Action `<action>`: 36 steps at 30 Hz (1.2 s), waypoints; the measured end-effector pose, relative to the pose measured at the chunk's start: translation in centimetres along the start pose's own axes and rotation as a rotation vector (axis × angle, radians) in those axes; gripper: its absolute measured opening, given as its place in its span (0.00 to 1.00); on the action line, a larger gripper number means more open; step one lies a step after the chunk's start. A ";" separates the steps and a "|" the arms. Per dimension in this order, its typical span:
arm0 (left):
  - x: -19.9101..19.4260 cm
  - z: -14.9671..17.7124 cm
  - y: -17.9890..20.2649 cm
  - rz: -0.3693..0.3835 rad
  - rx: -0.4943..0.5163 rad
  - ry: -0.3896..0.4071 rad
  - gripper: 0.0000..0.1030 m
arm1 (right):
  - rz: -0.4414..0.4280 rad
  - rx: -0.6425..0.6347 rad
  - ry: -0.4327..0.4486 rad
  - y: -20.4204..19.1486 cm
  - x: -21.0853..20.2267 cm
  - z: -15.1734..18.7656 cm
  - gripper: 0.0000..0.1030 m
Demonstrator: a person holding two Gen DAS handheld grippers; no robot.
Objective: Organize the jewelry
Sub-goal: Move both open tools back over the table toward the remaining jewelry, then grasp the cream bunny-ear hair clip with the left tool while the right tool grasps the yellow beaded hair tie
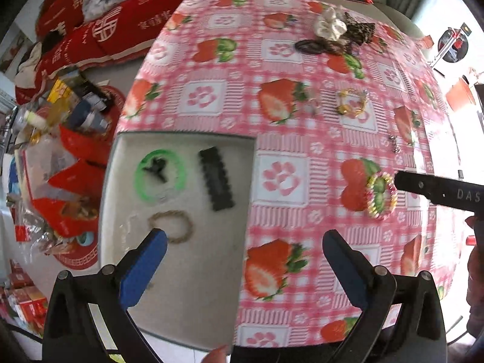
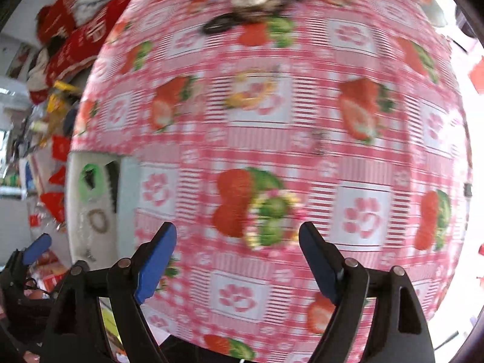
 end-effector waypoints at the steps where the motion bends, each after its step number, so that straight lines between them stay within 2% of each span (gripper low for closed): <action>1: 0.1 -0.5 0.6 -0.001 0.006 0.002 1.00 | 0.007 0.013 0.003 0.8 -0.1 -0.1 0.83; 6: 1.0 -3.3 2.5 -0.002 0.007 -0.002 1.00 | 0.031 0.072 0.015 4.7 -0.9 -0.6 0.83; 11: 2.1 -6.5 4.1 0.015 0.002 -0.005 1.00 | 0.022 0.091 0.032 6.2 -1.2 -2.0 0.83; 17: 3.5 -9.8 5.8 -0.010 0.030 0.017 1.00 | -0.008 0.101 0.050 6.3 -0.6 -4.9 0.82; 24: 5.8 -12.5 7.0 -0.030 0.052 0.006 1.00 | -0.059 0.129 0.049 5.4 1.4 -8.6 0.82; 26: 6.6 -13.0 7.0 -0.035 0.058 -0.003 1.00 | -0.061 0.123 0.044 5.1 2.2 -9.5 0.79; 30: 7.9 -13.4 7.1 -0.028 0.069 -0.019 1.00 | -0.051 0.107 0.023 4.5 4.0 -10.7 0.63; 36: 9.2 -13.9 7.7 -0.013 0.081 -0.034 1.00 | -0.019 0.077 0.011 3.9 5.8 -11.8 0.55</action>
Point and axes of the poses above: each gripper's, at about its wrist camera, not at the fingertips, and x roughly the way its jaws point, y to its right, z to its underside, the point moved 2 cm from there along x, roughly the way its jaws point, and after that the axes turned 9 degrees about -z, right-handed, at the moved point
